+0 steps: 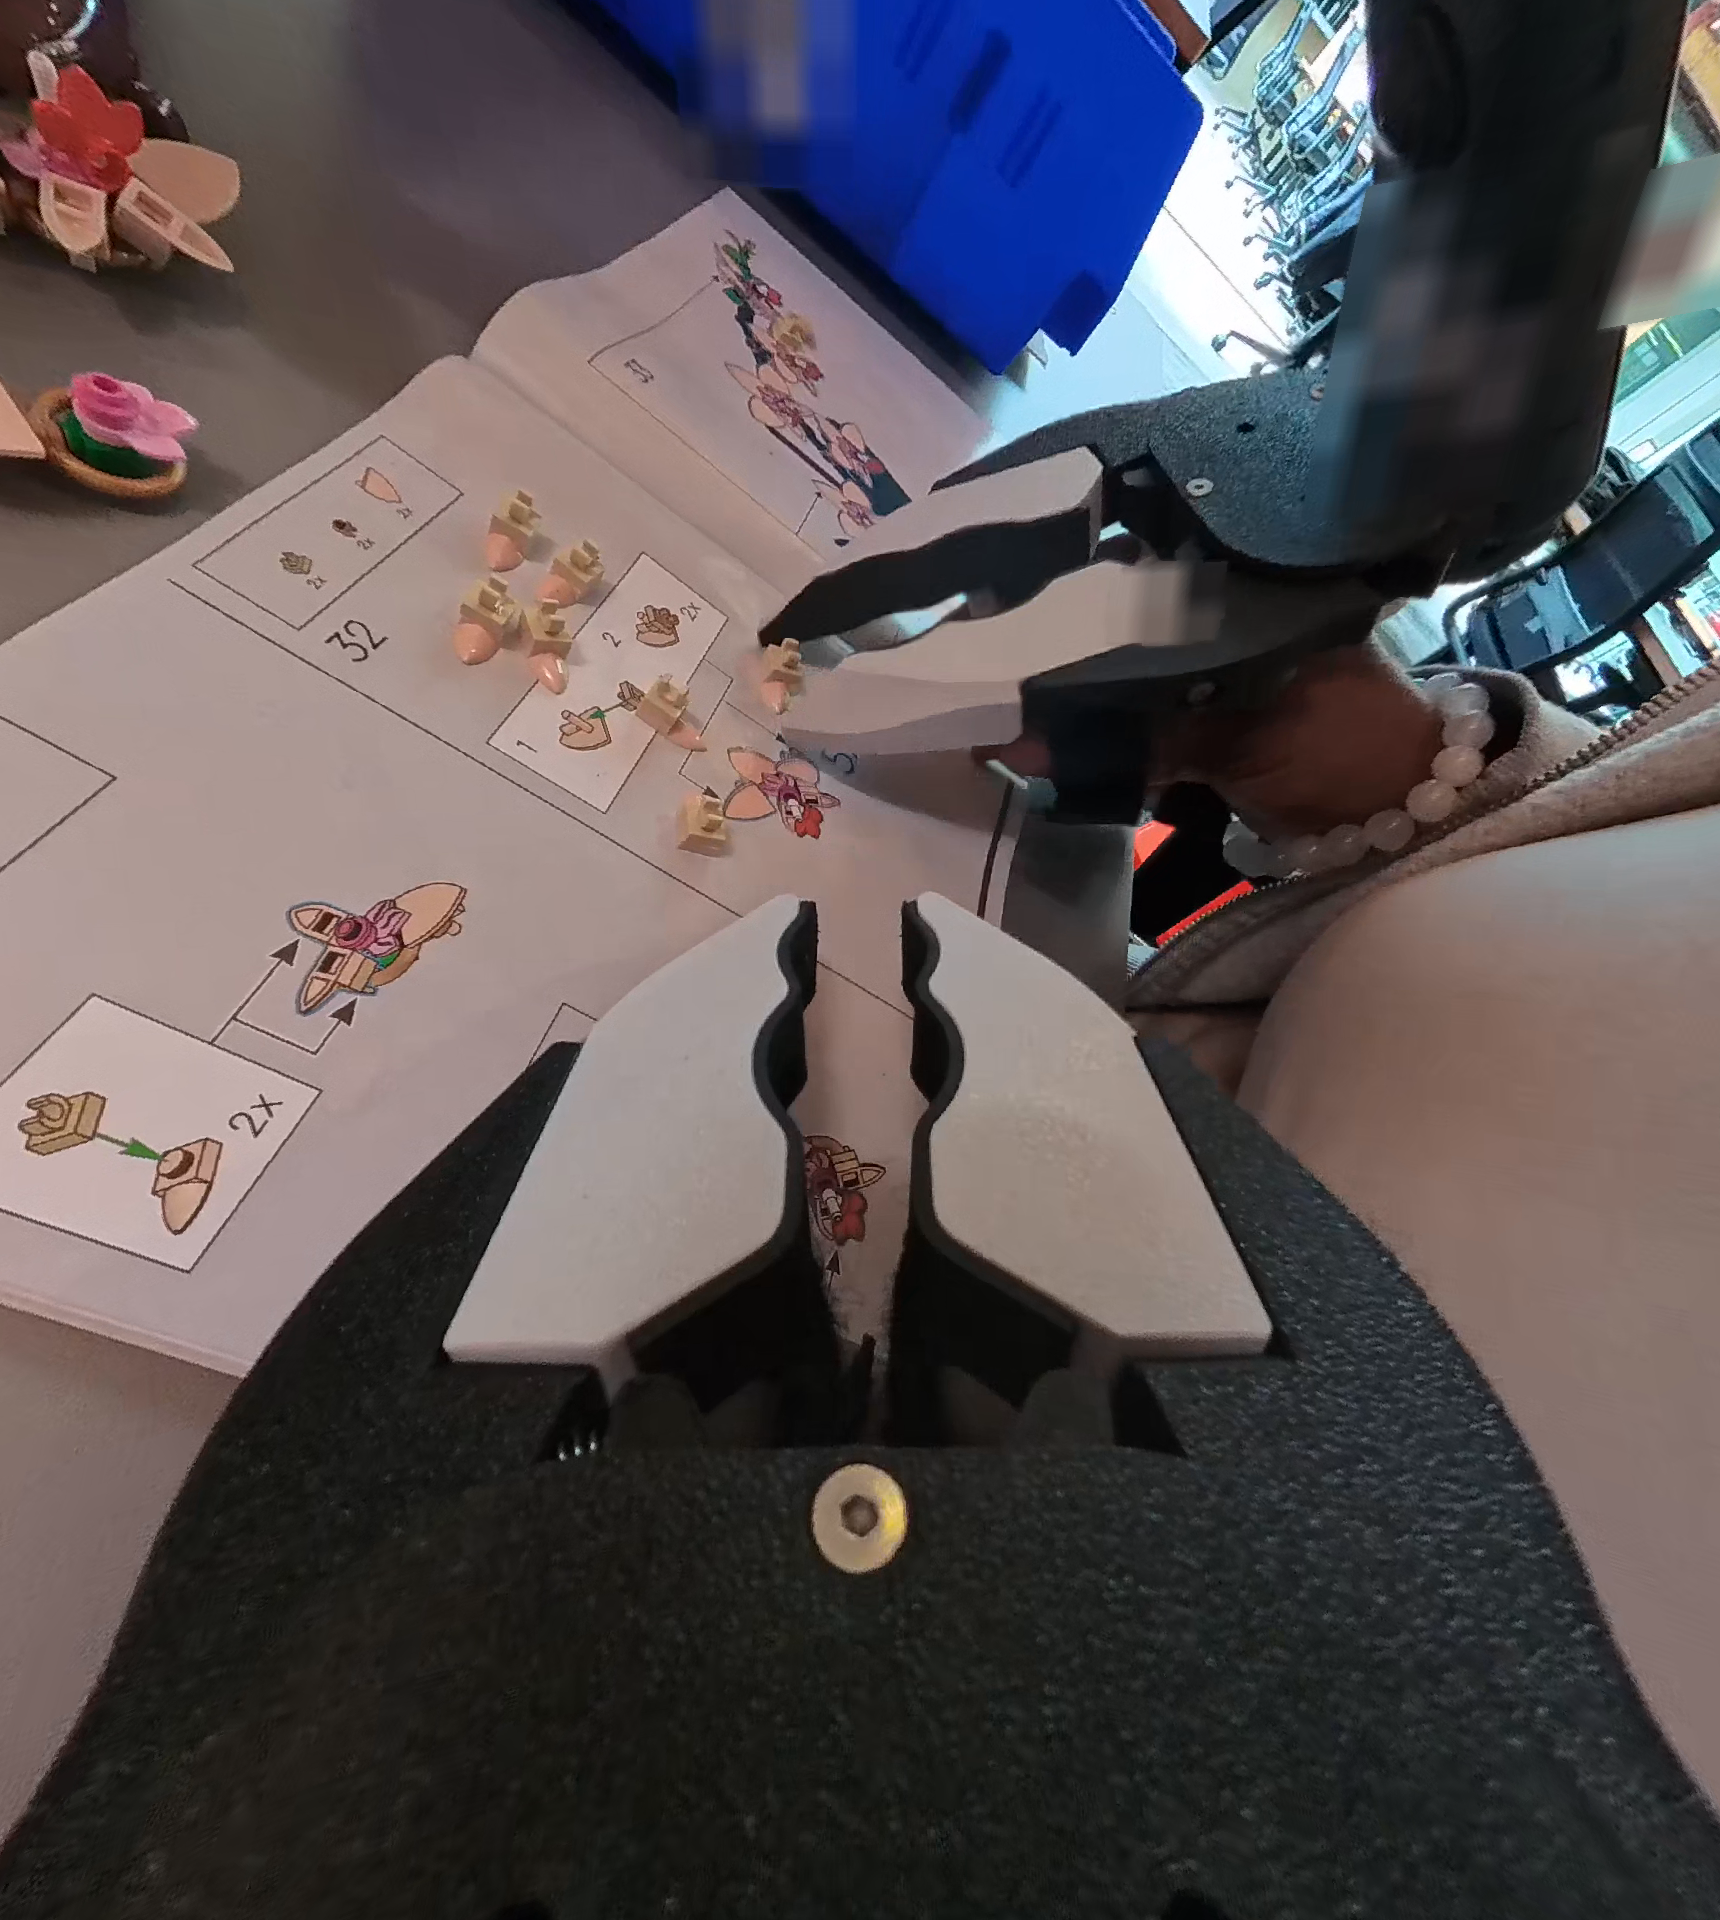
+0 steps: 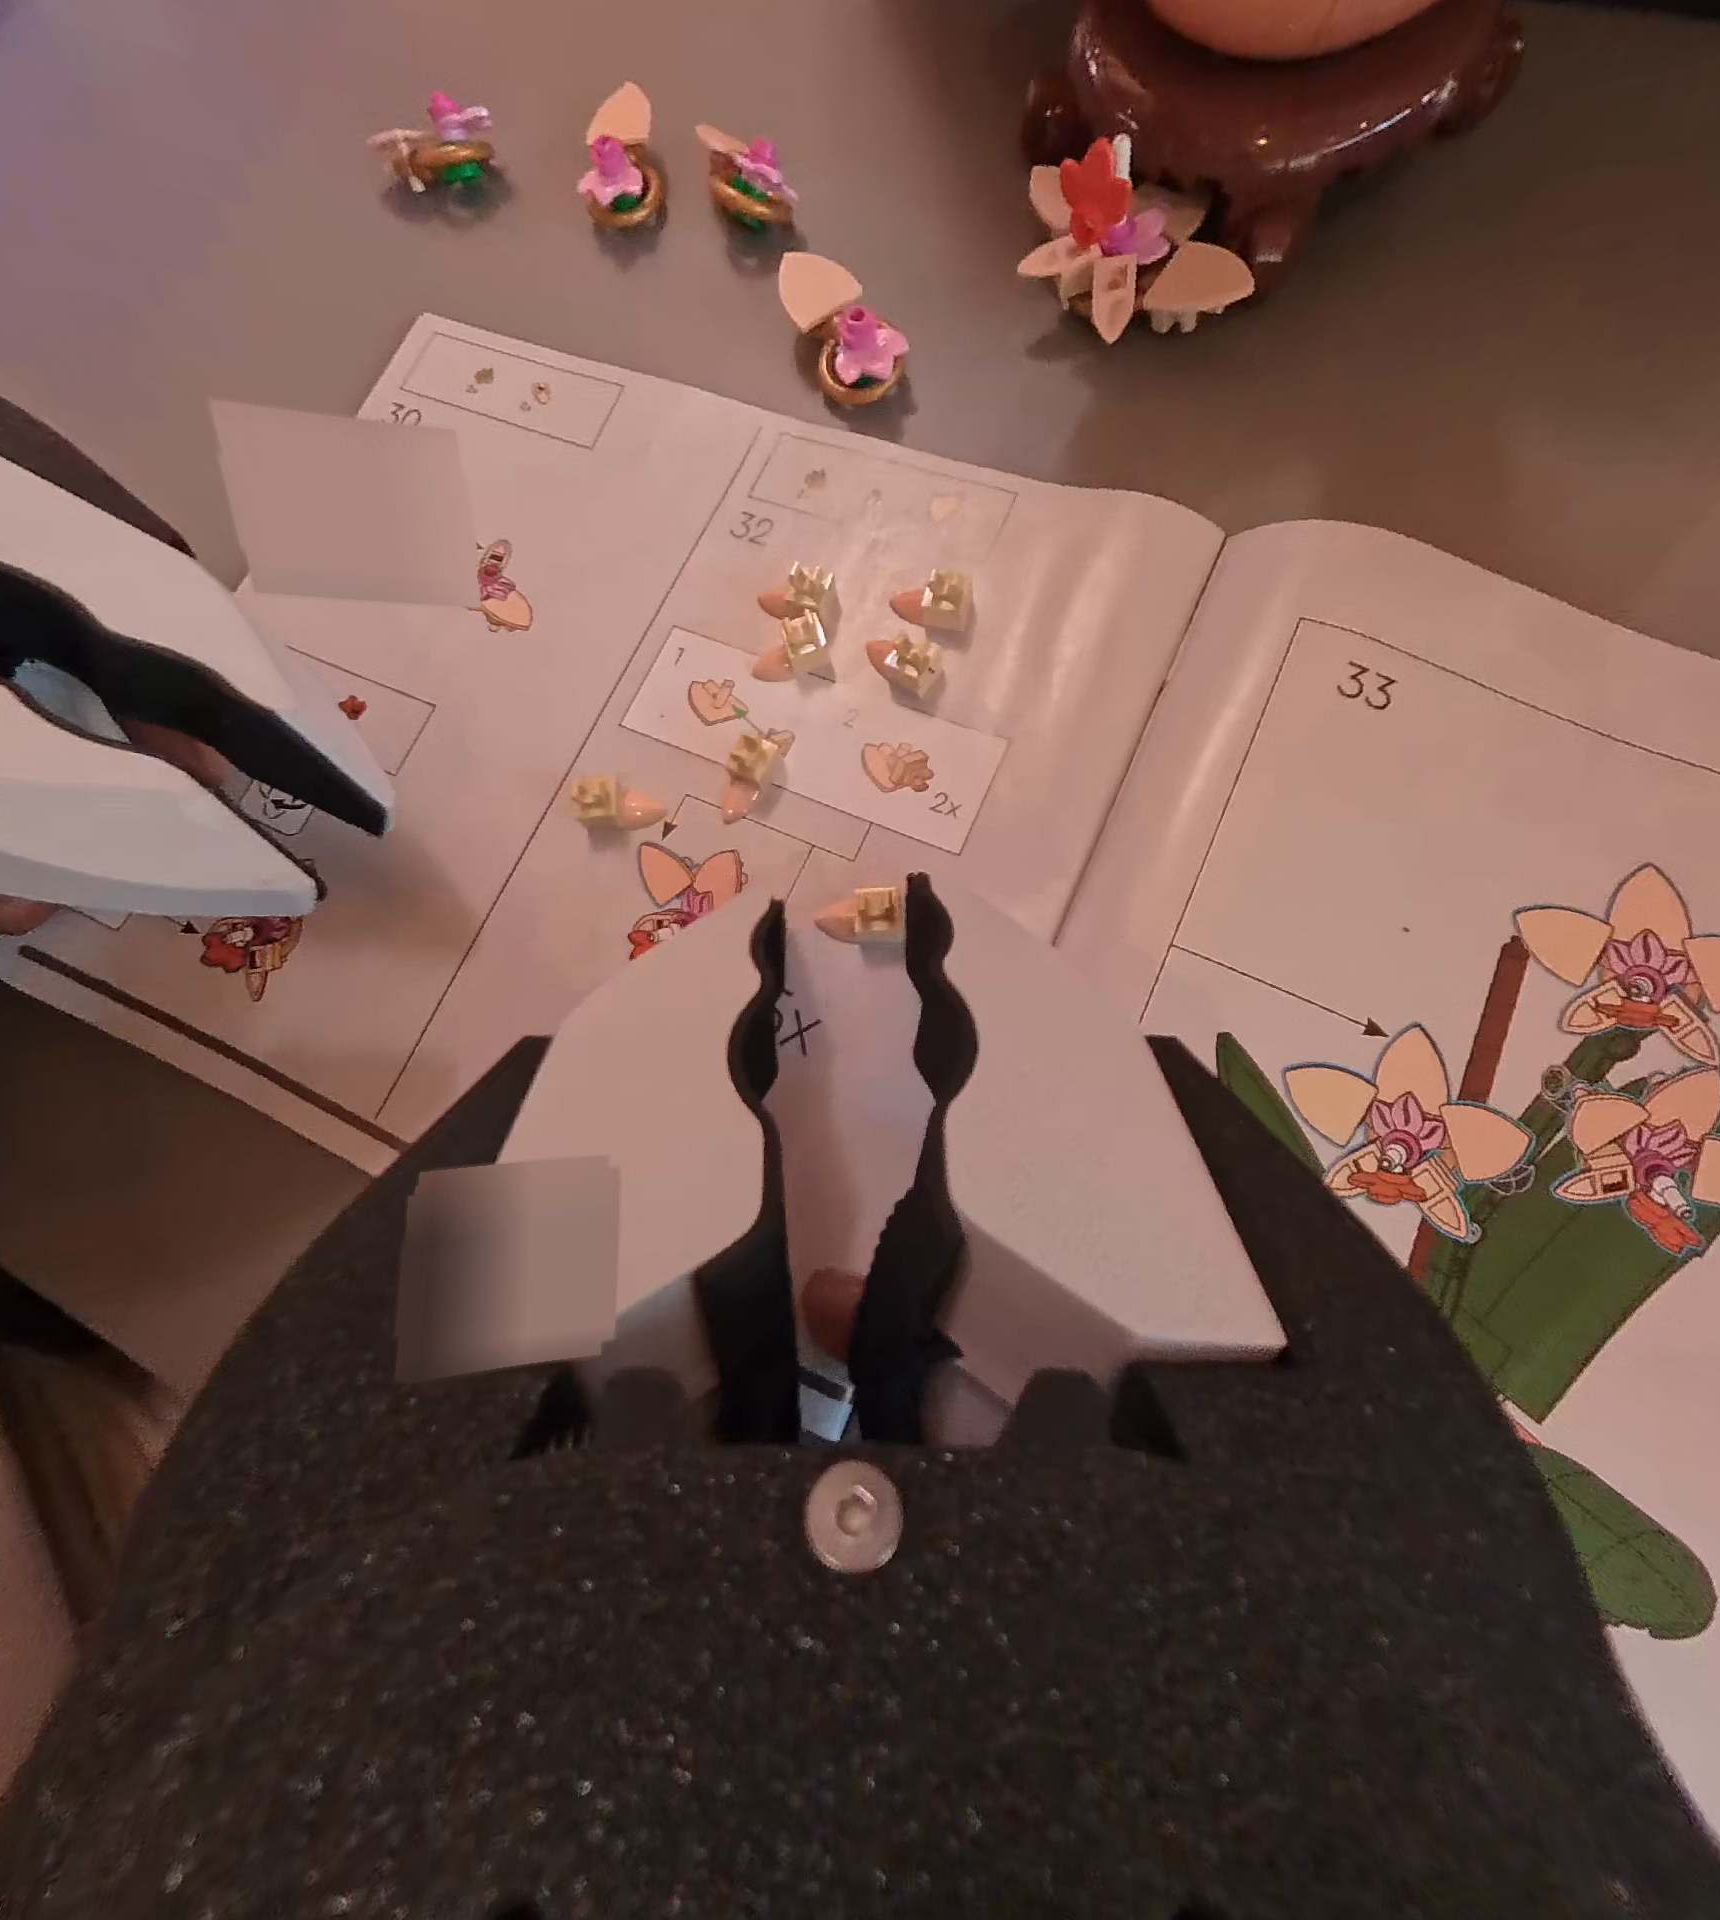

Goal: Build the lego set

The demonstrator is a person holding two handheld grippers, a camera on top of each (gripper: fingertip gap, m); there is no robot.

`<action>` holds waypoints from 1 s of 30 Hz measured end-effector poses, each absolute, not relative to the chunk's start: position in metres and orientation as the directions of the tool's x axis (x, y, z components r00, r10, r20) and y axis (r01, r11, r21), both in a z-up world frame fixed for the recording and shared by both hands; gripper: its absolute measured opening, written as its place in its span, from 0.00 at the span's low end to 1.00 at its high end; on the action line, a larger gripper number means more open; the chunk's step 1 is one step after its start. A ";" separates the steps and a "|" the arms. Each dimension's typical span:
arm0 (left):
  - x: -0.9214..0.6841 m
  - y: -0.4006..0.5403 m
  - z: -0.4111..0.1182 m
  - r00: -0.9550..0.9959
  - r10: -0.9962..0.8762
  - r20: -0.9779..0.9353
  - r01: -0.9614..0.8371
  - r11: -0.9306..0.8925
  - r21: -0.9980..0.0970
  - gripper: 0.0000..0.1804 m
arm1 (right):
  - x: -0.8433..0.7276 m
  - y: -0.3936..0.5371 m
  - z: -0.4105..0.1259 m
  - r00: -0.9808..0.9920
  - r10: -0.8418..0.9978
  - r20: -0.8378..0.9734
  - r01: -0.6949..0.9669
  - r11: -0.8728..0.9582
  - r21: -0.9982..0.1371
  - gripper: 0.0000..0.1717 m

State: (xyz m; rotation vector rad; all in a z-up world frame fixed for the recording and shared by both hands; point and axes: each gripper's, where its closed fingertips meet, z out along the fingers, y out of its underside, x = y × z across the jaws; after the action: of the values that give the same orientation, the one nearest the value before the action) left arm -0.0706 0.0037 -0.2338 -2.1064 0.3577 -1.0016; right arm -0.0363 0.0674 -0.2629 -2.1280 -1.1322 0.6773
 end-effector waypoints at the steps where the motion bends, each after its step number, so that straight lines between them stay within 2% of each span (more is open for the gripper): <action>1: -0.070 0.004 -0.234 0.654 -0.531 0.539 0.064 -0.671 -0.739 0.09 | -0.036 0.067 -0.262 0.494 0.856 -0.155 0.532 -0.438 -0.724 0.17; 3: -0.070 0.003 -0.235 0.653 -0.533 0.538 0.056 -0.674 -0.736 0.09 | -0.033 0.067 -0.256 0.446 0.883 -0.149 0.550 -0.402 -0.732 0.26; 5: -0.068 0.002 -0.235 0.645 -0.536 0.544 0.052 -0.680 -0.731 0.09 | -0.032 0.072 -0.236 0.318 0.946 -0.068 0.562 -0.246 -0.790 0.31; 7: -0.068 0.002 -0.235 0.639 -0.541 0.546 0.049 -0.680 -0.732 0.09 | -0.036 0.072 -0.203 0.076 0.990 0.118 0.518 0.062 -0.853 0.37; 8: -0.068 0.001 -0.234 0.637 -0.546 0.544 0.048 -0.677 -0.735 0.09 | -0.038 0.076 -0.186 -0.010 0.967 0.254 0.468 0.229 -0.853 0.44; 9: -0.067 0.001 -0.234 0.635 -0.550 0.543 0.048 -0.673 -0.738 0.09 | -0.041 0.081 -0.172 -0.069 0.917 0.392 0.426 0.382 -0.820 0.46; 10: -0.067 0.001 -0.233 0.635 -0.551 0.542 0.050 -0.671 -0.740 0.09 | -0.042 0.082 -0.166 -0.153 0.859 0.488 0.417 0.504 -0.756 0.37; 11: -0.067 0.001 -0.233 0.634 -0.551 0.543 0.050 -0.672 -0.739 0.09 | -0.040 0.078 -0.171 -0.287 0.804 0.520 0.442 0.593 -0.673 0.14; 12: -0.068 0.001 -0.234 0.637 -0.548 0.543 0.051 -0.672 -0.738 0.09 | -0.037 0.073 -0.183 -0.444 0.743 0.501 0.467 0.669 -0.578 0.04; 15: -0.068 0.002 -0.235 0.659 -0.546 0.517 0.036 -0.664 -0.747 0.09 | -0.024 0.074 -0.224 -0.710 0.652 0.266 0.566 0.753 -0.336 0.03; 16: -0.069 0.003 -0.236 0.670 -0.543 0.506 0.029 -0.663 -0.748 0.09 | -0.024 0.076 -0.232 -0.756 0.614 0.226 0.550 0.784 -0.289 0.00; 18: -0.068 0.003 -0.238 0.684 -0.544 0.486 0.008 -0.661 -0.750 0.09 | -0.025 0.076 -0.243 -0.831 0.525 0.182 0.482 0.844 -0.235 0.00; 22: -0.067 0.003 -0.243 0.704 -0.540 0.461 -0.027 -0.670 -0.742 0.09 | -0.031 0.070 -0.252 -0.860 0.501 0.095 0.467 0.848 -0.251 0.06; 30: -0.067 0.002 -0.241 0.691 -0.547 0.472 -0.019 -0.667 -0.744 0.09 | -0.032 0.070 -0.262 -0.854 0.518 0.047 0.491 0.833 -0.254 0.03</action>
State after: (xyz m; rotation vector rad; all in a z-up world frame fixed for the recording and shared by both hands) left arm -0.0665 0.0020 -0.2413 -2.1568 0.4314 -0.9103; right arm -0.0318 0.0697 -0.2618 -0.8006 -2.8983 0.3553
